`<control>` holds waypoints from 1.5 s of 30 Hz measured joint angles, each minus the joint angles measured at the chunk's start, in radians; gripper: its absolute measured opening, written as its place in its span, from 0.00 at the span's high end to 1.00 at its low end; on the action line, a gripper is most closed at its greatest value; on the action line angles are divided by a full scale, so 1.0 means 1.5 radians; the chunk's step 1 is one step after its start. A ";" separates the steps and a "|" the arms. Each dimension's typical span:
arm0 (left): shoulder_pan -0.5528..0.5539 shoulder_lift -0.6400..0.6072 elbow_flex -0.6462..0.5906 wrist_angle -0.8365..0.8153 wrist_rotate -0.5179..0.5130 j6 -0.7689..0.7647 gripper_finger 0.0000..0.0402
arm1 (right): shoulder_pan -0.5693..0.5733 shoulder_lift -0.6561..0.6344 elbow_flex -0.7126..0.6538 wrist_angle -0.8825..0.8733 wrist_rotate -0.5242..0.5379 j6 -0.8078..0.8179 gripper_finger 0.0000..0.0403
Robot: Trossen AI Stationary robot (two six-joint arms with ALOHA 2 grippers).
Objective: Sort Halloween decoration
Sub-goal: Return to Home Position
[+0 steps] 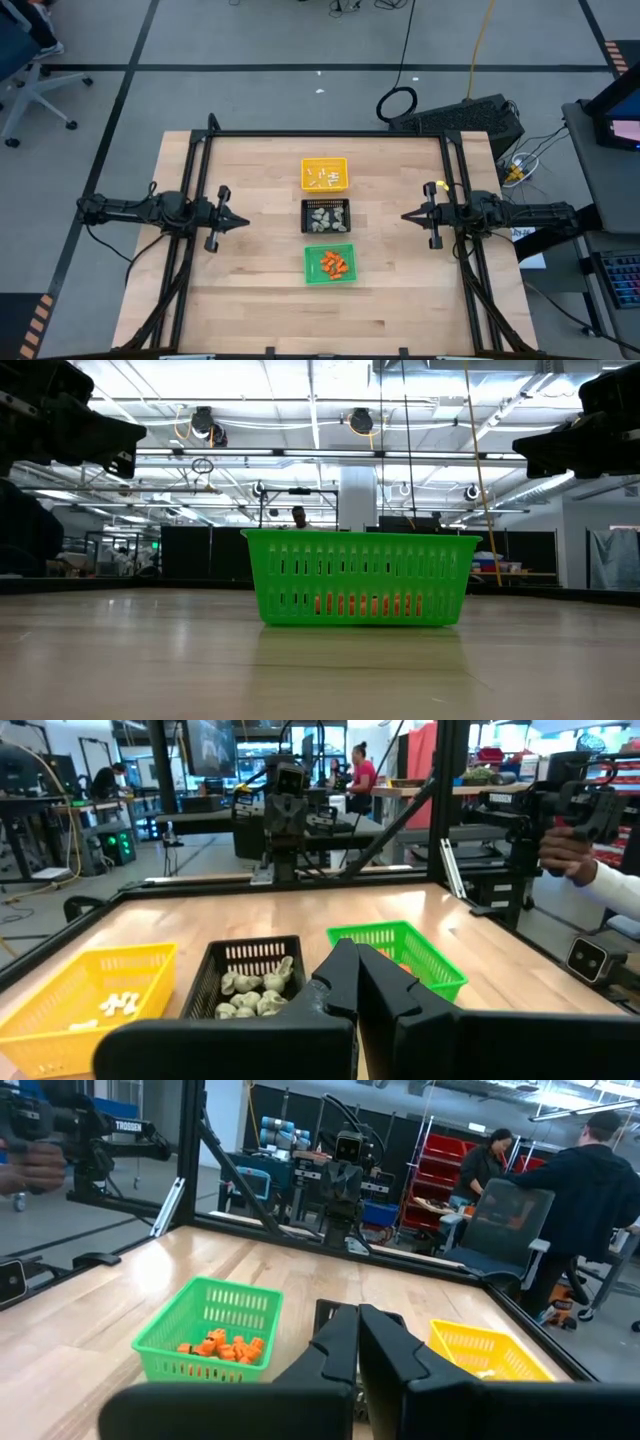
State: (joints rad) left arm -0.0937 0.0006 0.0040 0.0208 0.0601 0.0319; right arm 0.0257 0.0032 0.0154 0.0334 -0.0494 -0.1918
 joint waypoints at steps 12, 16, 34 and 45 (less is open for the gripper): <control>0.000 0.000 0.000 0.000 0.003 0.000 1.00 | 0.000 0.000 0.000 0.000 0.000 0.035 1.00; 0.000 0.000 0.000 0.000 0.003 0.000 1.00 | 0.000 0.000 0.000 0.000 0.000 0.035 1.00; 0.009 0.000 0.000 -0.001 -0.012 0.001 1.00 | 0.000 0.000 0.000 0.000 0.000 0.033 1.00; 0.019 0.000 0.000 0.000 -0.001 0.000 1.00 | 0.000 0.000 0.000 0.000 0.000 0.033 1.00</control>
State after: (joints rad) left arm -0.0648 0.0006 0.0040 0.0210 0.0585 0.0319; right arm 0.0257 0.0032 0.0152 0.0334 -0.0498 -0.1425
